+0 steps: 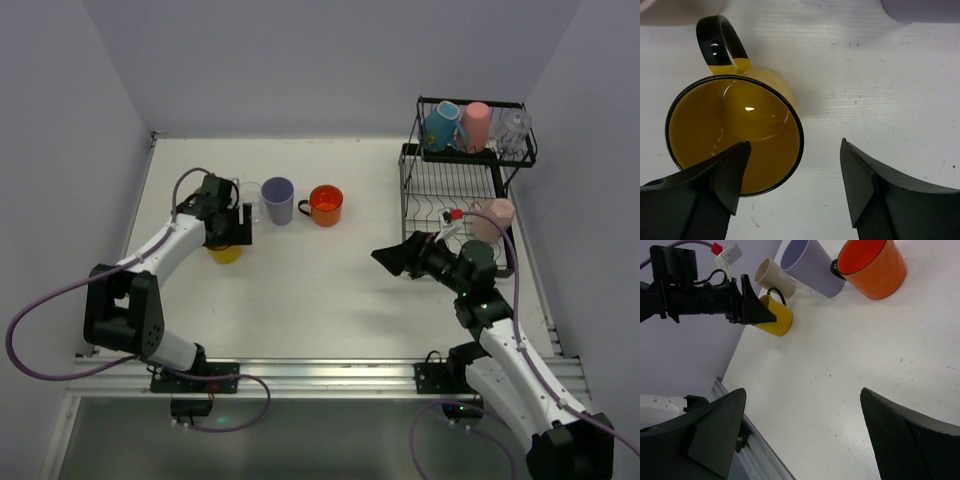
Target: Unload the cups from the dish rack
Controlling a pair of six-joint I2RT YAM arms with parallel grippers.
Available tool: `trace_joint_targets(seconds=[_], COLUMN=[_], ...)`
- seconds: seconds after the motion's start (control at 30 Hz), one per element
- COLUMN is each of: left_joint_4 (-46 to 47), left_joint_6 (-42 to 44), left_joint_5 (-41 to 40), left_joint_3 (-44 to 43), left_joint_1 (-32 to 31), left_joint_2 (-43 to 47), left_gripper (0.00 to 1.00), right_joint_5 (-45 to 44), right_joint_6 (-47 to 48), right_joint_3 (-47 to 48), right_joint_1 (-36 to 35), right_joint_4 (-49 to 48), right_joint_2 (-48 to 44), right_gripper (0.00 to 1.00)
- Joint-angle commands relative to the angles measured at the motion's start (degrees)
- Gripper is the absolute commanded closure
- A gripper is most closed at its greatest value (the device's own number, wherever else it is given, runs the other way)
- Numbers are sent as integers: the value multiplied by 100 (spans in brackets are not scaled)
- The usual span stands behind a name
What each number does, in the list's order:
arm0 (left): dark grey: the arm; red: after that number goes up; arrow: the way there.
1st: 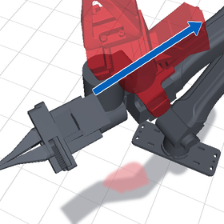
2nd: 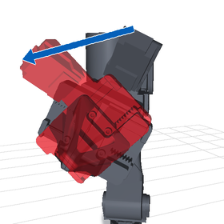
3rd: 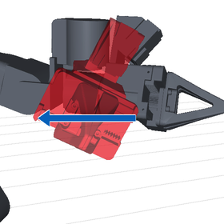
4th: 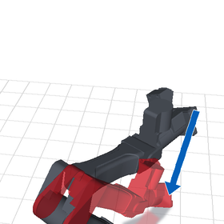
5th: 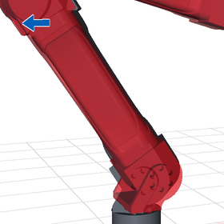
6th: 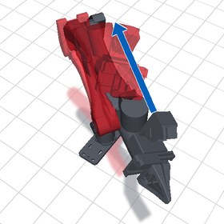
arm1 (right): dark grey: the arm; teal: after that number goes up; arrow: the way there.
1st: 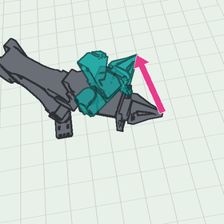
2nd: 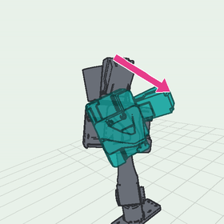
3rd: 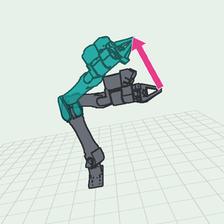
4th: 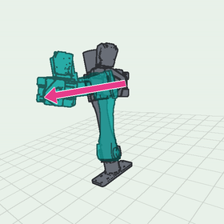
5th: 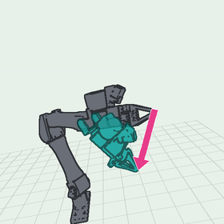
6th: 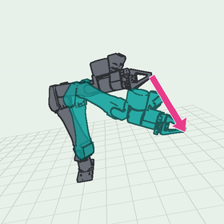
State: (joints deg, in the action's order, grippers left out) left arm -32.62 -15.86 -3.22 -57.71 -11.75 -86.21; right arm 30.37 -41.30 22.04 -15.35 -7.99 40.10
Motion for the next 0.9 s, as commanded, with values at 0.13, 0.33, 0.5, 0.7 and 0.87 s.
trace_joint_targets(seconds=[0.13, 0.33, 0.5, 0.7, 0.87], left_joint_4=[124, 1011, 2224, 3007, 2527], left_joint_6=[30, -216, -269, -357, 222], left_joint_5=[523, 1850, 3177, 3645, 3041], left_joint_3=[-292, -680, 75, 1384, 1554], left_joint_1=[-12, -353, -697, -1259, -2049], left_joint_2=[1149, 2441, 3540, 4481, 4841], left_gripper=[7, 0, 0, 0, 0], right_joint_5=[-1283, -3464, -4784, -5452, -6227], right_joint_6=[552, 974, 1115, 1168, 1596], right_joint_3=[818, 1302, 1495, 1777, 1909], right_joint_1=[-3, 50, 445, 1509, 1904], right_joint_4=[1131, 1915, 1959, 1538, 801], right_joint_2=[-380, -205, 252, 1052, 1702], right_gripper=[1, 1, 1, 1, 1])
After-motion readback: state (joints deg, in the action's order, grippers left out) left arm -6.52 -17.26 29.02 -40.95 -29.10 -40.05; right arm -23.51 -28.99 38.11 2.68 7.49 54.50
